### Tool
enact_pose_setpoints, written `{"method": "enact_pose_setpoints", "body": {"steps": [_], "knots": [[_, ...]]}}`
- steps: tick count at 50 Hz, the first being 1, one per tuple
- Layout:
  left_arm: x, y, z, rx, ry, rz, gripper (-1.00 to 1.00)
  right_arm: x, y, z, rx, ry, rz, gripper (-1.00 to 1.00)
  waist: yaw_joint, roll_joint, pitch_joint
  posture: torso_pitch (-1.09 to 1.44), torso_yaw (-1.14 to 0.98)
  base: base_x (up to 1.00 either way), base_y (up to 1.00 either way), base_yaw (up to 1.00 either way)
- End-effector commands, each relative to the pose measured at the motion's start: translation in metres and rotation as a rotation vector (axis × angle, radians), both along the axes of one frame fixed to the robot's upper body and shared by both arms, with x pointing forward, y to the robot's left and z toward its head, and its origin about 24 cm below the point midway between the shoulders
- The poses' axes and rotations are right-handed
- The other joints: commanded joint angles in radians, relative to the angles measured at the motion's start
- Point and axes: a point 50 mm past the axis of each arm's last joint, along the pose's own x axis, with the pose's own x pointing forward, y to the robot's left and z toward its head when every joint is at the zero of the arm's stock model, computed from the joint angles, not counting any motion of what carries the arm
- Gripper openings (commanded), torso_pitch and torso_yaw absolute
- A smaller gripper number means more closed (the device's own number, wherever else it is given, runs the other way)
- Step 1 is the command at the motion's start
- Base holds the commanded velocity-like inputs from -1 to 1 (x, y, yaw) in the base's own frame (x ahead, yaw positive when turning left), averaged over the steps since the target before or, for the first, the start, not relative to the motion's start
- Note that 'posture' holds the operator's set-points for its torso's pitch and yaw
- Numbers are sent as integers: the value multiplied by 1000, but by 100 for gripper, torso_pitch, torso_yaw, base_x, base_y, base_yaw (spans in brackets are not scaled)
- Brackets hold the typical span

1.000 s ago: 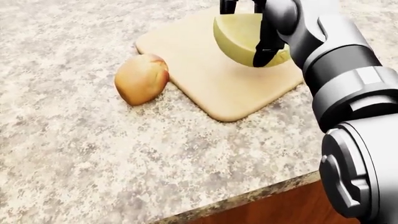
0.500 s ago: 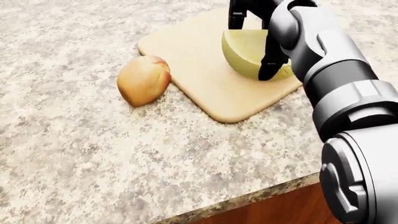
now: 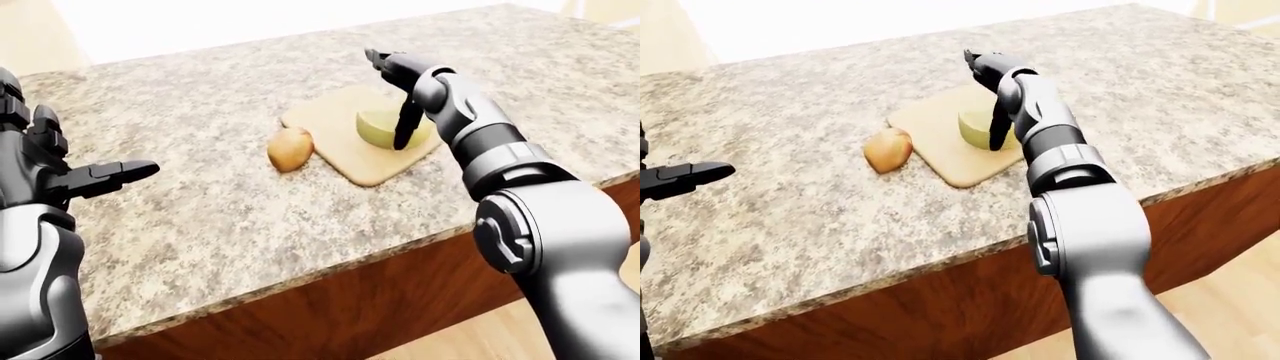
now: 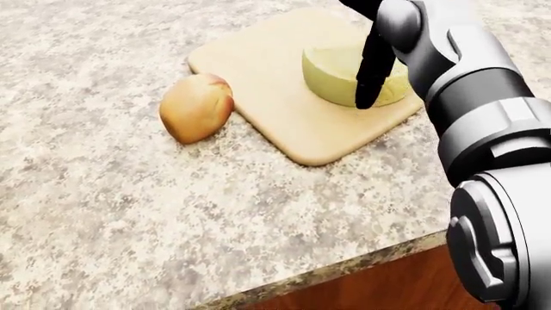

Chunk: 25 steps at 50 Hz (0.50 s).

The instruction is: Place the bread and cheese on the cutting board.

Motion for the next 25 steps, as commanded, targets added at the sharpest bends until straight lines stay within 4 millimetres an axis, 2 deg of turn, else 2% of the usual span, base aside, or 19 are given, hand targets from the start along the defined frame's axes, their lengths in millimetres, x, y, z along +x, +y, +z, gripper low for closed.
{"method": "enact_pose_setpoints", "body": {"steps": [1, 10, 25], "knots": [[-6, 0, 20, 43, -86, 7, 100, -2, 4, 32, 12, -79, 19, 100, 0, 4, -29, 0, 0, 0, 0, 0], [-5, 0, 19, 44, -86, 6, 100, -4, 5, 38, 27, 24, 31, 100, -1, 4, -29, 0, 0, 0, 0, 0], [-5, 0, 22, 44, -90, 3, 100, -11, 30, 63, -1, 6, 154, 100, -6, 11, -27, 0, 0, 0, 0, 0]]}}
